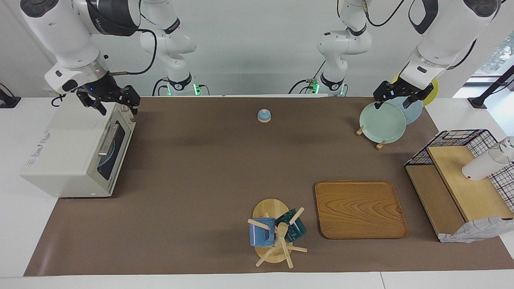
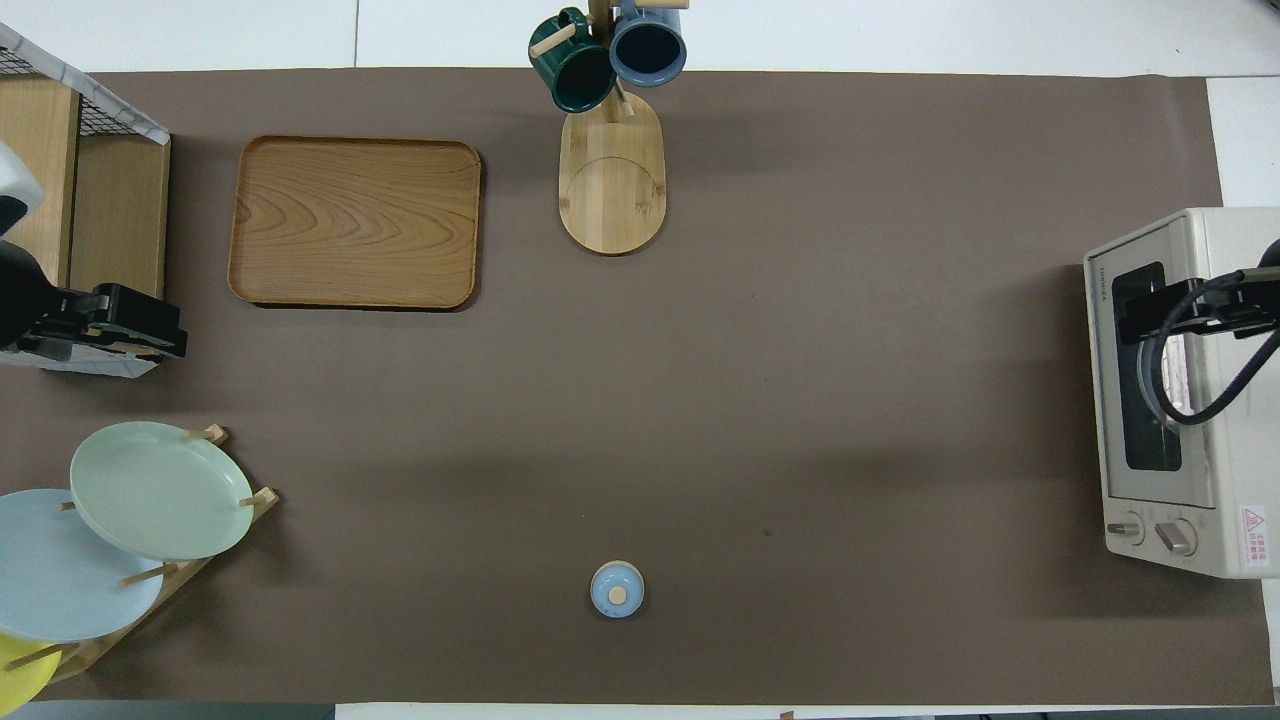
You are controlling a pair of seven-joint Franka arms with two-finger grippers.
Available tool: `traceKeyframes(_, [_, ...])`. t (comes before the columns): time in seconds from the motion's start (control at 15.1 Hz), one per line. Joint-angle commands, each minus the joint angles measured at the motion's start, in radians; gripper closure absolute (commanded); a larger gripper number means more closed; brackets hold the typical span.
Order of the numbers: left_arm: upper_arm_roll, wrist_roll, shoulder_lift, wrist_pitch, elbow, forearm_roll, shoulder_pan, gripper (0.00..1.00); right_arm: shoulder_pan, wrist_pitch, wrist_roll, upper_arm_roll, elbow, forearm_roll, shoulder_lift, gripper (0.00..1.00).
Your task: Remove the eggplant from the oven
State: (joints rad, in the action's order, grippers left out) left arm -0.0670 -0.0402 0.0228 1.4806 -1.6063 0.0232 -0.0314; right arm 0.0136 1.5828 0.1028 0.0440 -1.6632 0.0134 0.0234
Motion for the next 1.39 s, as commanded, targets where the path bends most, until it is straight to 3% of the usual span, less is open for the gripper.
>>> traceKeyframes(0.0, [-0.001, 0.000, 0.014, 0.000, -0.011, 0.012, 0.008, 0.00, 0.012, 0.043, 0.058, -0.003, -0.038, -0.013, 0.012, 0.79])
traceKeyframes(0.07, [-0.001, 0.000, 0.014, 0.001, -0.011, 0.012, 0.008, 0.00, 0.014, 0.048, 0.058, -0.001, -0.059, -0.015, 0.022, 1.00])
traceKeyframes(0.27, [-0.001, 0.000, 0.014, 0.000, -0.011, 0.012, 0.008, 0.00, 0.026, 0.123, 0.112, 0.002, -0.154, -0.026, 0.058, 1.00])
traceKeyframes(0.4, [-0.001, 0.000, 0.014, 0.000, -0.011, 0.012, 0.008, 0.00, 0.026, 0.129, 0.083, 0.007, -0.164, -0.009, 0.061, 1.00])
traceKeyframes(0.6, [-0.001, 0.000, 0.014, 0.001, -0.011, 0.012, 0.008, 0.00, 0.049, 0.160, -0.072, 0.007, -0.205, 0.121, 0.047, 1.00])
traceKeyframes(0.8, [-0.001, 0.000, 0.014, 0.000, -0.011, 0.012, 0.008, 0.00, 0.069, 0.258, -0.101, 0.007, -0.292, 0.187, 0.047, 1.00])
traceKeyframes(1.33, [-0.001, 0.000, 0.014, 0.000, -0.011, 0.012, 0.008, 0.00, 0.083, 0.328, -0.091, 0.007, -0.355, 0.247, 0.049, 1.00])
